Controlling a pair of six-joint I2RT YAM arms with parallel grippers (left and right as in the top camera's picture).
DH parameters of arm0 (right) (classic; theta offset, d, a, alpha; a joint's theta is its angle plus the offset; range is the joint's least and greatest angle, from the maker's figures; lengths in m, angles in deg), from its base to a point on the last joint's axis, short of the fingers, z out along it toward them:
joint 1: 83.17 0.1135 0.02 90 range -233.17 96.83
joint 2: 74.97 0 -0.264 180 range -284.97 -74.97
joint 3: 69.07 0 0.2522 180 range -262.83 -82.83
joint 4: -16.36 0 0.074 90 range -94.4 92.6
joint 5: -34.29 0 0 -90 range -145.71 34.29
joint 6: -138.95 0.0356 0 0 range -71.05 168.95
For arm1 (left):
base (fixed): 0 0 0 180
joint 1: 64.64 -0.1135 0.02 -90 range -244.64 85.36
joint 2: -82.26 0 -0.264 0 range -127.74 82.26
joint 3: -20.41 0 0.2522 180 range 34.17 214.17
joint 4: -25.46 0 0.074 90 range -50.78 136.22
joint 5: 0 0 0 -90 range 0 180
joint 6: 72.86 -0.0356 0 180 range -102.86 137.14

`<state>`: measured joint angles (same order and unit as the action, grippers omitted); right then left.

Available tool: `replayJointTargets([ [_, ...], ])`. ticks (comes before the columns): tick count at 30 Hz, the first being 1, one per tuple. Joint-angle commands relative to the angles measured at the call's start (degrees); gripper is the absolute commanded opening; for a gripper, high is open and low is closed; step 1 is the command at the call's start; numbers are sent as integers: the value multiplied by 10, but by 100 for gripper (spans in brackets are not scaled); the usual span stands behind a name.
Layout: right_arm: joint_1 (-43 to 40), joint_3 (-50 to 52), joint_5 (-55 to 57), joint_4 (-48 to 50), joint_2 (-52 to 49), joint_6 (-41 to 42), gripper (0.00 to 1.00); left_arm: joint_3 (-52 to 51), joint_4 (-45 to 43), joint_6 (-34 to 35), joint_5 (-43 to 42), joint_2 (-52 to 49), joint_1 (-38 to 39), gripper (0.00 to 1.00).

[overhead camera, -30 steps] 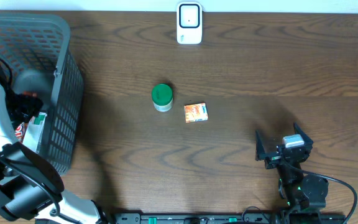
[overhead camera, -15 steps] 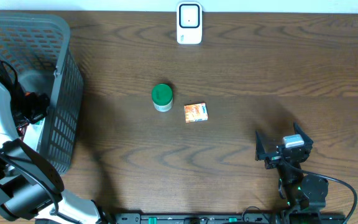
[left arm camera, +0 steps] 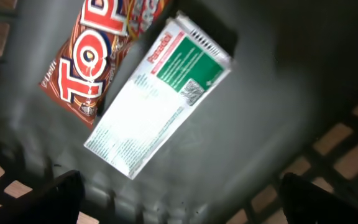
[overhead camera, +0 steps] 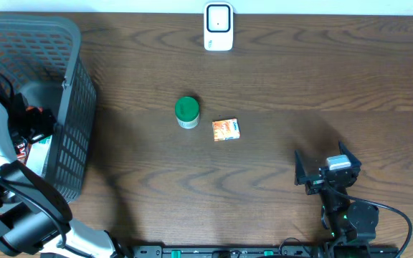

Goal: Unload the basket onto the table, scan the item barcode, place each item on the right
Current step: 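Reach the left gripper into the basket and grasp the Panadol box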

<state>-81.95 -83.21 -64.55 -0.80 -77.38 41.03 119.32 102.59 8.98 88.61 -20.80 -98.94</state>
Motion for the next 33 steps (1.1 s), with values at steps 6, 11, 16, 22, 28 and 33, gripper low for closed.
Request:
replayJointTargets([
  [6, 4, 1, 4, -2, 0, 6, 99, -81, -66, -12, -3, 2, -11, 98],
  [11, 4, 1, 4, -2, 0, 6, 99, -103, -103, -12, 5, 2, -11, 98],
  [16, 4, 1, 4, -2, 0, 6, 99, -112, -123, -12, 34, 2, -13, 98],
  [22, 4, 1, 4, -2, 0, 6, 99, -125, -151, -13, 53, 2, -21, 98],
  [28, 4, 1, 4, -2, 0, 6, 99, -153, -179, -12, 48, 1, -30, 98],
  [33, 4, 1, 4, -2, 0, 6, 99, -179, -198, -11, 3, 1, -30, 98],
])
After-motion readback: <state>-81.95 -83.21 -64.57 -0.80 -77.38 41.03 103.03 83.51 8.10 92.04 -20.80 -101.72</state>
